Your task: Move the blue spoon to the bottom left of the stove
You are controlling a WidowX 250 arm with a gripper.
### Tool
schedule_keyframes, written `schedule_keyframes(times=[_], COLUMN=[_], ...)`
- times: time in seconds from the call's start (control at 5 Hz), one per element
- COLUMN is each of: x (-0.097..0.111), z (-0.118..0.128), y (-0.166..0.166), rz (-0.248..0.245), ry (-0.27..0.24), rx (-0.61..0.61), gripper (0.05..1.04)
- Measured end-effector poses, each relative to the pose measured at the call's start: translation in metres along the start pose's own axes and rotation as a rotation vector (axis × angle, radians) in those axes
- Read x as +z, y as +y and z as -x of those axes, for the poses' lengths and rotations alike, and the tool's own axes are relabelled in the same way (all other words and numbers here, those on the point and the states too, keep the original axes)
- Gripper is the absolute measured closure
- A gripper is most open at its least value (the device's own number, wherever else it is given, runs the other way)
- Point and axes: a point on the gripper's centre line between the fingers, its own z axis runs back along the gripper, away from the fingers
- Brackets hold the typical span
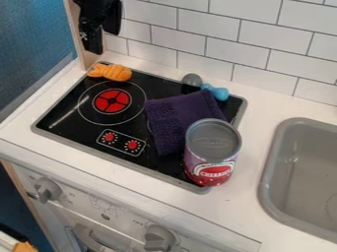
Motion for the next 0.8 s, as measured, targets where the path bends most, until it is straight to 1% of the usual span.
schedule_keyframes(times=[0.2, 0.4, 0.6, 0.8], x=[-0.015, -0.018, -0.017, -0.013], z=[0.005, 0.030, 0.066, 0.100], y=[0.005, 0.006, 0.008, 0.008], rz=[-0.042, -0.047, -0.046, -0.031], ry=[0.013, 0.040, 0.077, 0.114], rx=[-0.011, -0.102, -0.215, -0.328], gripper=[0.084, 0.084, 0.084, 0.084])
